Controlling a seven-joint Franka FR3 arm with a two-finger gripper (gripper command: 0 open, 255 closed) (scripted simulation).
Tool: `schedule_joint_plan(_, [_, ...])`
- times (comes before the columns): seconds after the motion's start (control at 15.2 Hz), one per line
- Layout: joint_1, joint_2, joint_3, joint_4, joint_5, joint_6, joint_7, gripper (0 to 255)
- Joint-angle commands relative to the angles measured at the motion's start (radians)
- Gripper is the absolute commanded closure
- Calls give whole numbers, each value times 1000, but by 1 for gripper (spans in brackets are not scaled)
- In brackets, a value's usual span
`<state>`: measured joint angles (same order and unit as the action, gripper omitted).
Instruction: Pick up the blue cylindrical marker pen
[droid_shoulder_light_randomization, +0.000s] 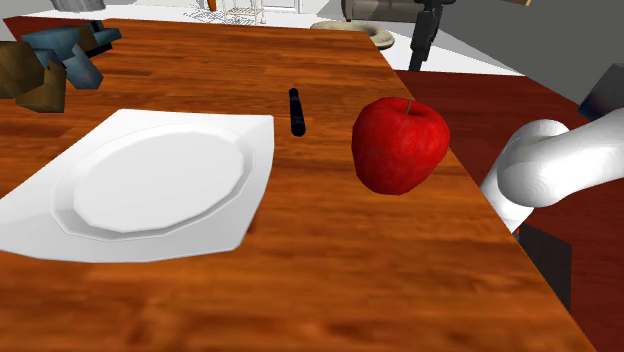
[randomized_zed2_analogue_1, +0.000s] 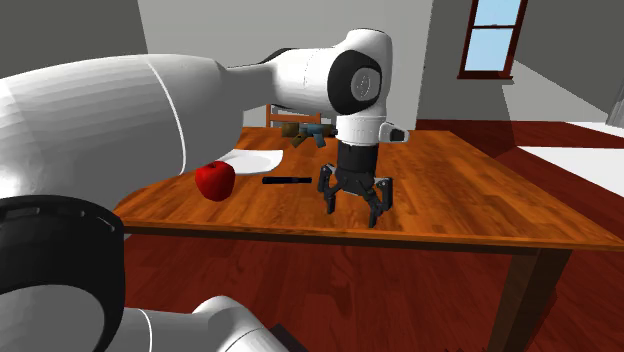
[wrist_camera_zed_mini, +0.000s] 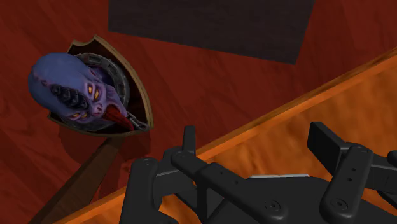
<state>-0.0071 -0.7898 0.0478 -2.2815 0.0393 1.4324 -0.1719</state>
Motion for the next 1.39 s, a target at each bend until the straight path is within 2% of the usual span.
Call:
schedule_joint_plan(0.0, [0,0,0,0,0,0,0,0])
schedule_joint_plan(0.4, [-34,-12,168,14,144,6,336,0])
schedule_joint_plan(0.79, [-89,48,344,92,263,43,671,0])
schedule_joint_plan(1.06, [-143,125,465,178,312,81,895,0])
schedule_joint_plan(1.32, [-214,230,595,290,326,122,1123,0])
